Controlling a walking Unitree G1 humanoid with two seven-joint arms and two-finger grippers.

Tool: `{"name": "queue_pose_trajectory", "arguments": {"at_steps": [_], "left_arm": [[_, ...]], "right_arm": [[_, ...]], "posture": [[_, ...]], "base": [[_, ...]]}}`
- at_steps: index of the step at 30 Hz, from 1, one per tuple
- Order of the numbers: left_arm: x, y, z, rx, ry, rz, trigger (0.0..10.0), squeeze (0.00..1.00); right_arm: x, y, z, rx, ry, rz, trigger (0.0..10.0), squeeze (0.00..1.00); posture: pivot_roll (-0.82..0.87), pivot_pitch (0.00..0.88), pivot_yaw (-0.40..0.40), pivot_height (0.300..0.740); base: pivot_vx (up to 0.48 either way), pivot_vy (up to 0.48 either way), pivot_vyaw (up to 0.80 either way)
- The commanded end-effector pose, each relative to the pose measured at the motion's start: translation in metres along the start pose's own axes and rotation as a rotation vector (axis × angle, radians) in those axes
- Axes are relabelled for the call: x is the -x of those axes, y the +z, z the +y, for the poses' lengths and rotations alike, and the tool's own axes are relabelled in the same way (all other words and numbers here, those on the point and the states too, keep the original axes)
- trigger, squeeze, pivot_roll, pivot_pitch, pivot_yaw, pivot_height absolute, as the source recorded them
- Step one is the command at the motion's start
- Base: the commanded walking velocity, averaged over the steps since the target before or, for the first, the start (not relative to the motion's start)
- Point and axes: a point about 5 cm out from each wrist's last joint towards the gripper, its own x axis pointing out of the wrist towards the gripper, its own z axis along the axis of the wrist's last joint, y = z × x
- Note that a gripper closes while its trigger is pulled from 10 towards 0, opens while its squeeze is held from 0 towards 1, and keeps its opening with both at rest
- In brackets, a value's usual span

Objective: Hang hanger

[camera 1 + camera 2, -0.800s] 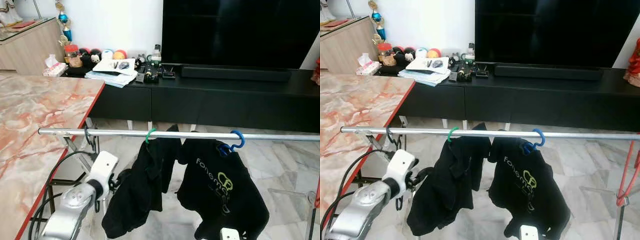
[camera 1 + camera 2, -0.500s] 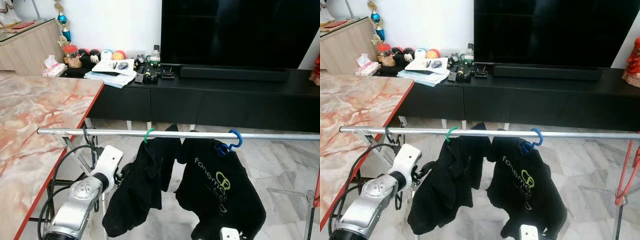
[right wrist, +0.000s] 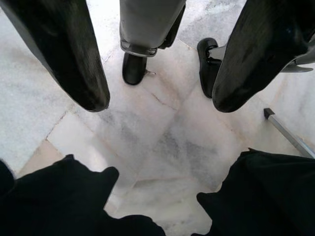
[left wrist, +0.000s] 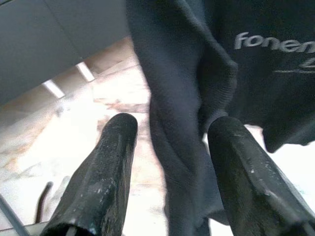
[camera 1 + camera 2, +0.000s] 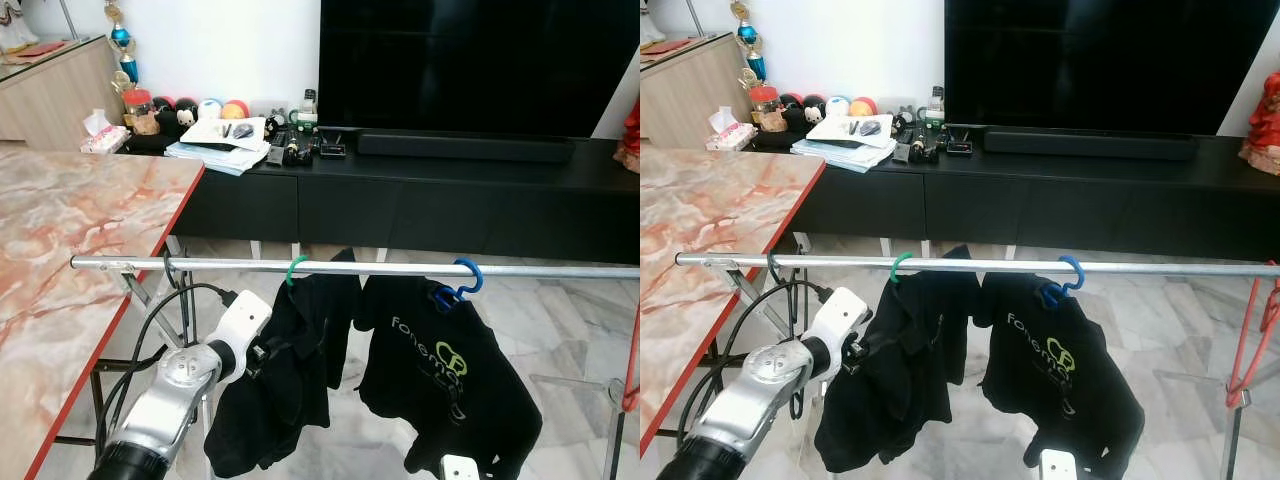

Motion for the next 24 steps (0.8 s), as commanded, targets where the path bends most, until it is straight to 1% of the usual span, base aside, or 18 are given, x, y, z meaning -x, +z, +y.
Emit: {"name": "queue_pose_trajectory", "arguments": {"at_steps": [1, 6, 12, 14, 18, 20, 23, 24], "left_arm": [[-0.007, 0.005, 0.004, -0.002, 0.037, -0.006, 10.0, 0.00], [-0.023, 0.014, 0.005, 0.052, 0.066, -0.031, 10.0, 0.00], [-0.036, 0.019, 0.003, 0.079, 0.036, -0.013, 10.0, 0.00], [-0.038, 0.020, 0.004, 0.088, 0.038, -0.005, 10.0, 0.00], [-0.042, 0.014, 0.004, 0.123, 0.025, 0.038, 10.0, 0.00], [-0.042, 0.007, 0.003, 0.110, 0.024, 0.081, 10.0, 0.00], [-0.042, 0.004, 0.002, 0.106, 0.022, 0.085, 10.0, 0.00], [-0.043, 0.004, 0.000, 0.104, 0.016, 0.081, 4.6, 0.00]], "right_arm": [[0.000, 0.000, 0.000, 0.006, 0.001, 0.008, 10.0, 0.00], [0.000, 0.000, 0.000, 0.003, -0.001, 0.006, 10.0, 0.00], [0.000, 0.000, -0.001, -0.007, -0.005, 0.006, 10.0, 0.00], [0.000, -0.001, -0.001, -0.007, -0.006, 0.007, 10.0, 0.00], [0.000, -0.001, -0.001, -0.008, -0.006, 0.010, 10.0, 0.00], [0.000, -0.001, -0.001, -0.008, -0.005, 0.011, 10.0, 0.00], [0.000, -0.001, -0.001, -0.006, -0.003, 0.011, 10.0, 0.00], [0.000, -0.001, -0.001, -0.004, -0.003, 0.011, 10.0, 0.00]], "posture": [[0.18, 0.000, -0.017, 0.740], [0.17, 0.000, -0.014, 0.740], [0.15, 0.004, -0.010, 0.740], [0.15, 0.004, -0.010, 0.740], [0.14, 0.005, -0.011, 0.740], [0.14, 0.004, -0.011, 0.740], [0.15, 0.003, -0.016, 0.740], [0.15, 0.002, -0.019, 0.740]], "base": [[0.000, 0.000, 0.00], [0.000, 0.000, 0.00], [0.000, 0.000, 0.00], [0.000, 0.000, 0.00], [0.000, 0.000, 0.00], [0.000, 0.000, 0.00], [0.000, 0.000, 0.00], [0.000, 0.000, 0.00]]}}
